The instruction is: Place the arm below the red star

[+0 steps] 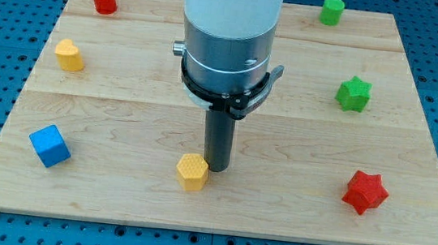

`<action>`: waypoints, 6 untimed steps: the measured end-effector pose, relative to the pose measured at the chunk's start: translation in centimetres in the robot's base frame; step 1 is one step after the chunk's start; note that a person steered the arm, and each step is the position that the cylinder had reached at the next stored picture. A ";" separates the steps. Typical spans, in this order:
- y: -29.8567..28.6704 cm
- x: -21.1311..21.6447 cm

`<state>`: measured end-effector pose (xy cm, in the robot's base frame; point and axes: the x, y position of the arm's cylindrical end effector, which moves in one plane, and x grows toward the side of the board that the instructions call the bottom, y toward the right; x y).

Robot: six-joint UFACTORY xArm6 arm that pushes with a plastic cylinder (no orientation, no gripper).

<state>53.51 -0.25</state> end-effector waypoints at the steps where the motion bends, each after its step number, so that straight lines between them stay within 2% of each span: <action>1: 0.2 0.1; 2: 2.8 0.3; 3: 4.2 2.6; 5: 14.4 7.0; 6: 21.2 6.7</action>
